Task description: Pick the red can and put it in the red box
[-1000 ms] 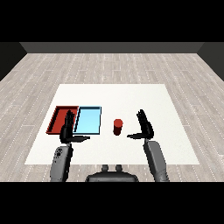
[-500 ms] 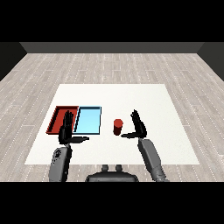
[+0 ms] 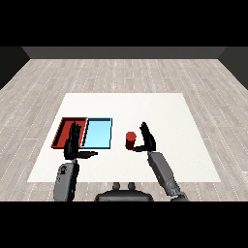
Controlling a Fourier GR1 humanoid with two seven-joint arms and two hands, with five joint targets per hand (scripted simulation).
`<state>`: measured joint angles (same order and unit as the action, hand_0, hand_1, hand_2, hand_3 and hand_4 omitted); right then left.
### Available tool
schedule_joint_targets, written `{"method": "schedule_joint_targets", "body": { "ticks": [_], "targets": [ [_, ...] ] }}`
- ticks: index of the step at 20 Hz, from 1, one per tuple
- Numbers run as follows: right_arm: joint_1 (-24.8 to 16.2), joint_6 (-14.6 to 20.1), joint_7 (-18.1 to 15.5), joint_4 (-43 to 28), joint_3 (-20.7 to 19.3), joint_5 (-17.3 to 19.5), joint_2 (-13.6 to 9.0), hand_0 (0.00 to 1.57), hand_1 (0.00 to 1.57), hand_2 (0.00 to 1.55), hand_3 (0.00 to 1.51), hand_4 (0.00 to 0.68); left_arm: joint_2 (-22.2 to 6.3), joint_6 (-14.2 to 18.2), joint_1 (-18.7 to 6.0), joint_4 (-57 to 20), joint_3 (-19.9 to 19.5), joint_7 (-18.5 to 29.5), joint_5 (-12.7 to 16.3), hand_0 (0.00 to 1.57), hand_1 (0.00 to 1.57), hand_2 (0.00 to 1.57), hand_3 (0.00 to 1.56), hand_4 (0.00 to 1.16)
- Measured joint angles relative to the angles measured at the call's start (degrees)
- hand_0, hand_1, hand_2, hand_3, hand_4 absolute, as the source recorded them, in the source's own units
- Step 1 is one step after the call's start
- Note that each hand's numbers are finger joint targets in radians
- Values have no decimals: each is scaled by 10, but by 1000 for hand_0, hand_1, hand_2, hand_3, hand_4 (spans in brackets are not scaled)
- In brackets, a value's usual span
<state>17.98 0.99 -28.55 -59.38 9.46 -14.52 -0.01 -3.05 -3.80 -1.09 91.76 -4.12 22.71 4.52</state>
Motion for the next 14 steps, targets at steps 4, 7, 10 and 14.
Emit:
{"method": "schedule_joint_targets", "body": {
  "ticks": [4,7,10,14],
  "targets": [
    [0,18,-17,19,30,-20,0,0,0,0,0,0,-1,0,-9,2,-1,-6,2,0,0,0,0,0],
    [12,23,-37,50,40,-35,0,0,0,0,0,0,3,3,-13,-15,1,8,-4,0,0,0,0,0],
    [21,28,-57,71,51,-51,0,0,0,0,0,0,3,3,-2,-9,4,13,-7,0,0,0,0,0],
    [33,47,-52,76,71,-72,0,0,0,0,0,0,-3,-3,-11,-12,-1,4,0,0,0,0,0,0]
  ]
}}
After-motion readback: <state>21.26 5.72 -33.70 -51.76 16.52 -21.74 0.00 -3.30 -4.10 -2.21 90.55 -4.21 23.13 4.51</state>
